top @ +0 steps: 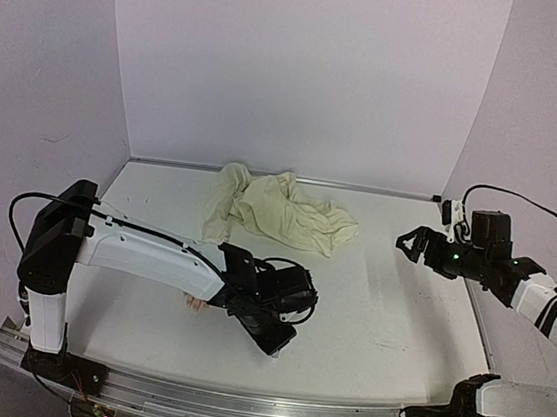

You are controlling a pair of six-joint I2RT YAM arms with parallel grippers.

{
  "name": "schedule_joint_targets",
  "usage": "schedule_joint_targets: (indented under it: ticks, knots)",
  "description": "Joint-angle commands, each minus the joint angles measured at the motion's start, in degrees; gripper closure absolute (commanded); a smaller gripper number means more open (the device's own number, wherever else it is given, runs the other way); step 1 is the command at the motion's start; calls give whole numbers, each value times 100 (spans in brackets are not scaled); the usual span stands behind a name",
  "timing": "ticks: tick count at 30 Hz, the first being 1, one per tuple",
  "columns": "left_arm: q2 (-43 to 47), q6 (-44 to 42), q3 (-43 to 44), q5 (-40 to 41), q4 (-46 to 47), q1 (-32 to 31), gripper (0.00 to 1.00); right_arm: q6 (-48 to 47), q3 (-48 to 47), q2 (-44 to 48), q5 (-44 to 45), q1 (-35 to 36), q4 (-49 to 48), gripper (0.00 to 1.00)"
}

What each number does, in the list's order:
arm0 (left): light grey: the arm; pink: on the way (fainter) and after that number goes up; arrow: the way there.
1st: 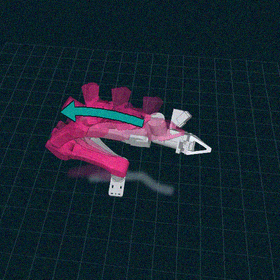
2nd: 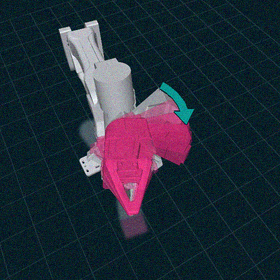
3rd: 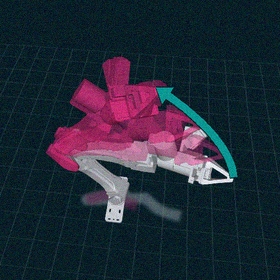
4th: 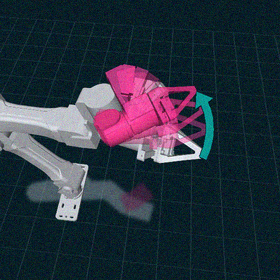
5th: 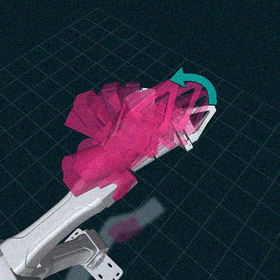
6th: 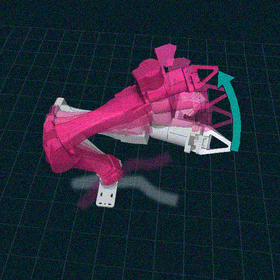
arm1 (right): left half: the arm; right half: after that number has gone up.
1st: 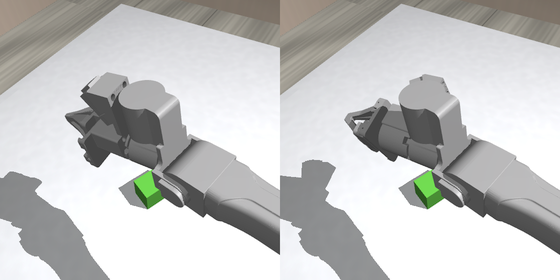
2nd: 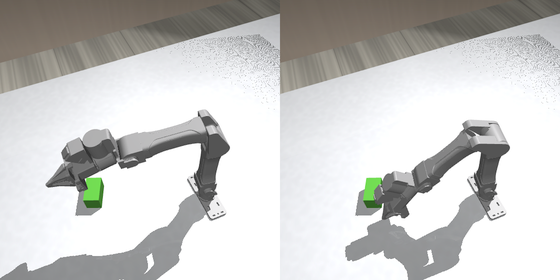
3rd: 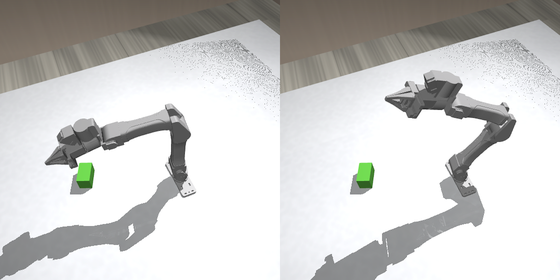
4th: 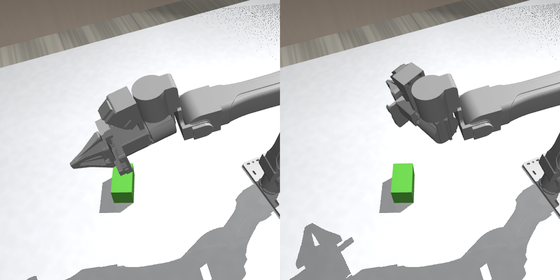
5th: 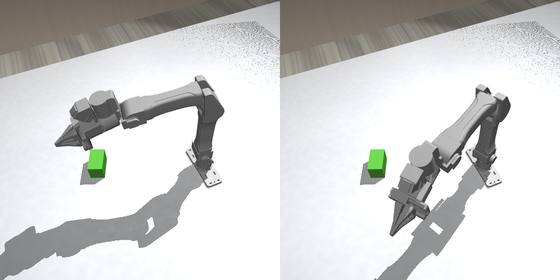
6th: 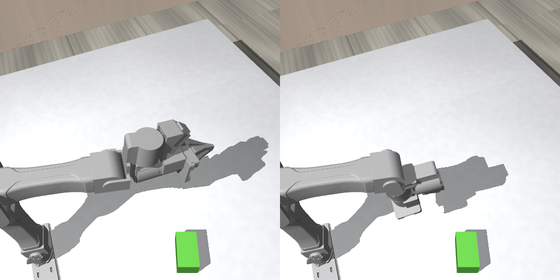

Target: Paint the nails

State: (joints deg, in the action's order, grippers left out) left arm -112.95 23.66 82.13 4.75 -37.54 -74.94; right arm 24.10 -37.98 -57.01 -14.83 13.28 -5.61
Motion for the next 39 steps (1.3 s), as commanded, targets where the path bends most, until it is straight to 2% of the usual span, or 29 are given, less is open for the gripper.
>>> schedule_joint_targets:
  ticks: [1,11,14,18,26,32,39]
  knots:
    - [1,-119,282,126,22,9,80,16,35,-11,-149,34,-160,2]
    - [673,-409,-13,528,26,55,95,-430,79,-61,-35,459,-296,2]
    - [1053,-419,-179,407,31,236,100,-482,67,-192,-39,690,-455,2]
    - [1596,-682,-430,168,76,610,100,-564,-13,-663,-445,1065,-778,2]
    - [2970,-1103,-1355,-1277,771,1592,100,-625,-172,-1723,-1469,2282,-2068,3]
    - [3705,-1672,-1844,-2547,1276,1810,100,-643,-550,-2596,-2380,3286,-3128,5]
    - [3945,-1830,-1984,-3384,1628,1834,100,-524,-842,-3175,-3179,3688,-4164,18]
